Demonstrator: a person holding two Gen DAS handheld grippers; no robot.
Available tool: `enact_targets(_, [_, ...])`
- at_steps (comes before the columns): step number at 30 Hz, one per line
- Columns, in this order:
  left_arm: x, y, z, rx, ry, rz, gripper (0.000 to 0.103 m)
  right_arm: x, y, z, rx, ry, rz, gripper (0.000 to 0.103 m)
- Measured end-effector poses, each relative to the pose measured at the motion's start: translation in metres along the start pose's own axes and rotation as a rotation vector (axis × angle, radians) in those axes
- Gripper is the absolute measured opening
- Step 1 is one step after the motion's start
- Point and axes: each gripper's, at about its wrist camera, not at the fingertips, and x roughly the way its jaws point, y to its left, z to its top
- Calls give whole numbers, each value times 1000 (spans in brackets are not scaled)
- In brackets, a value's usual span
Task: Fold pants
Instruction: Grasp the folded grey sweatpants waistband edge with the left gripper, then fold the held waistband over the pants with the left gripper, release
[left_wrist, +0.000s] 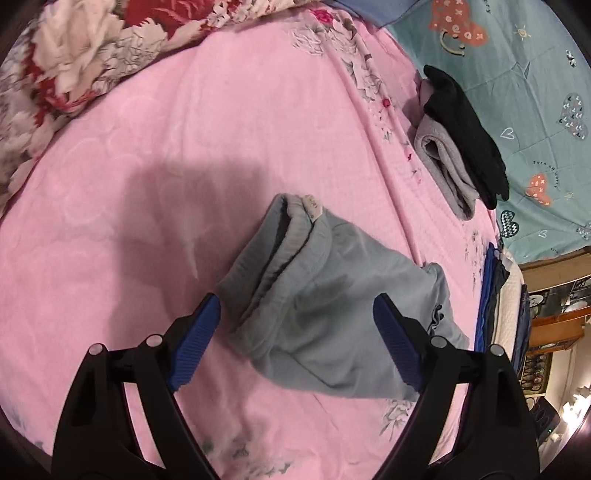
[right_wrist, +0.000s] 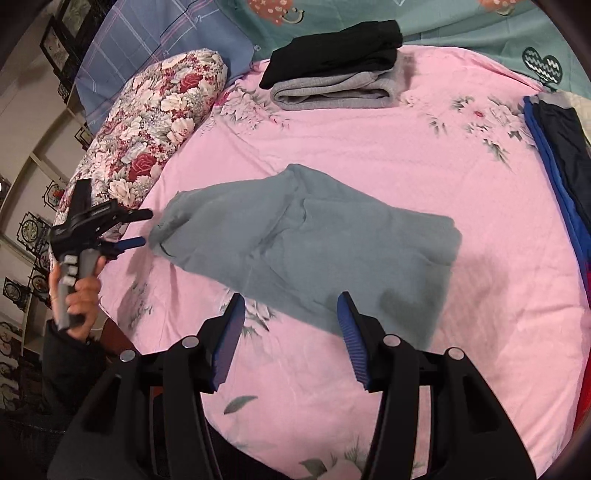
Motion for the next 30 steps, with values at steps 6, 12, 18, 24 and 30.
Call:
enact_targets(6, [12,4,3,-17,30,16,86,-12,-15,-3,70,-31,2,53])
enact_targets(12, [24,-10,8,30,57,-52,94,-9,-14,-3,80,-13,12,53])
enact_targets(18, [33,-26,7,144,31,26,59,-16,-17,-9,99,-18,-9,53])
enact_targets(24, [26,-10,5,107,32,-80,21,-5,-8,-3,122,22,-21,53])
enact_targets(30, [1,-2,-5,100,-12,-182,21,30,22,26,23,61,-1,53])
